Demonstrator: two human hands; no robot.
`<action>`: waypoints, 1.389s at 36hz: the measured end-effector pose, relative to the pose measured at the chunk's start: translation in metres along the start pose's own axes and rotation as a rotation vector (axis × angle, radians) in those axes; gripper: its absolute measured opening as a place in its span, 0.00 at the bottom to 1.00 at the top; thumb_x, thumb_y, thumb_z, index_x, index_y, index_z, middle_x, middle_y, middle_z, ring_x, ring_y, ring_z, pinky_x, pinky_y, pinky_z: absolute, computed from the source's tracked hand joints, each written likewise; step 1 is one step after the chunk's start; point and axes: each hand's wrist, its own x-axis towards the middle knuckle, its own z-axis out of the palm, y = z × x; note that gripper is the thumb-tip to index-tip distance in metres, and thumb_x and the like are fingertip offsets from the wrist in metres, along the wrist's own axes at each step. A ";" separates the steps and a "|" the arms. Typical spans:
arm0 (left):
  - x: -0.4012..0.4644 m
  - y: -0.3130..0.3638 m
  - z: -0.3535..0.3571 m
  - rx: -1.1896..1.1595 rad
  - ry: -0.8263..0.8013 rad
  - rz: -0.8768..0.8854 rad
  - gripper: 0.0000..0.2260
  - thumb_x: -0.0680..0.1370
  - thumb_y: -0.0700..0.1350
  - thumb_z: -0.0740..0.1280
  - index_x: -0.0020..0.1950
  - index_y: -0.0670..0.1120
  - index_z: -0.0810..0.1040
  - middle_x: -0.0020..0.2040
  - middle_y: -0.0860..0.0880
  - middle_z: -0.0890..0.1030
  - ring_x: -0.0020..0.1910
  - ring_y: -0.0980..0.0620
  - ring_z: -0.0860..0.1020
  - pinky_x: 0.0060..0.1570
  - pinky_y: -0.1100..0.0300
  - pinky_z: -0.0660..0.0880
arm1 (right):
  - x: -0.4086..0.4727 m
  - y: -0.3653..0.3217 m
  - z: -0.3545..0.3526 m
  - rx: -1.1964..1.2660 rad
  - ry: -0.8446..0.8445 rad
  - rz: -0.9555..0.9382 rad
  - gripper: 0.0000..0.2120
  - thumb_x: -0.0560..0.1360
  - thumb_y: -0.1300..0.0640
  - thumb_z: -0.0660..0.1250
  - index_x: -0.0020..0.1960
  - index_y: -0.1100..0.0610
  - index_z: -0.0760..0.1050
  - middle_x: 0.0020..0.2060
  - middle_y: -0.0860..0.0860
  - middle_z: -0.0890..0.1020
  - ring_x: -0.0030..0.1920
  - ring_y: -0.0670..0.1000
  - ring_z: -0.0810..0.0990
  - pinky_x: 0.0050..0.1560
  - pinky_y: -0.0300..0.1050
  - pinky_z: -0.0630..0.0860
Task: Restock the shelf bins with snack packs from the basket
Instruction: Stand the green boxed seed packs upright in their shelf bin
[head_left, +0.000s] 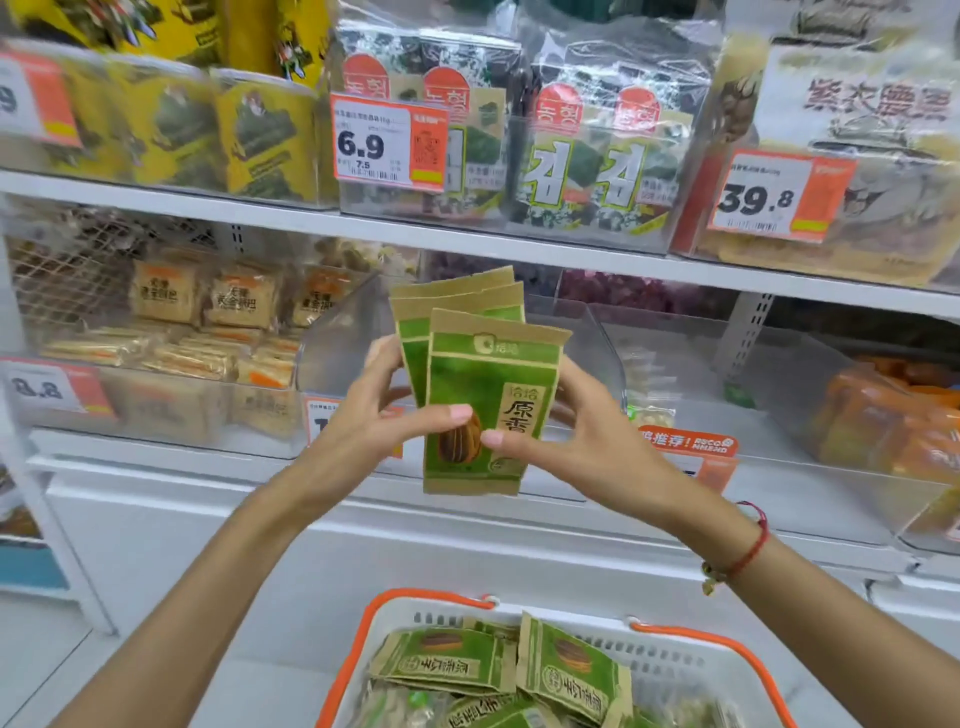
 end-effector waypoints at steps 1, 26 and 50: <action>0.005 0.006 -0.006 0.059 -0.021 0.021 0.27 0.62 0.57 0.73 0.60 0.61 0.72 0.63 0.53 0.74 0.59 0.61 0.76 0.56 0.65 0.73 | 0.005 -0.001 -0.002 -0.026 0.037 -0.047 0.32 0.70 0.55 0.74 0.70 0.49 0.65 0.62 0.39 0.76 0.63 0.40 0.74 0.64 0.34 0.68; 0.178 -0.107 -0.063 0.362 0.054 -0.469 0.33 0.71 0.29 0.71 0.72 0.43 0.62 0.63 0.46 0.75 0.59 0.48 0.75 0.55 0.59 0.72 | 0.215 0.146 0.033 -0.350 -0.010 0.288 0.36 0.64 0.56 0.78 0.69 0.51 0.67 0.59 0.49 0.79 0.58 0.52 0.78 0.54 0.46 0.77; 0.222 -0.132 -0.086 1.872 0.120 0.013 0.39 0.74 0.45 0.71 0.77 0.44 0.50 0.75 0.45 0.61 0.73 0.44 0.61 0.72 0.51 0.55 | 0.270 0.186 0.073 -0.089 0.194 0.451 0.26 0.71 0.61 0.73 0.66 0.54 0.68 0.52 0.54 0.81 0.55 0.55 0.80 0.54 0.47 0.77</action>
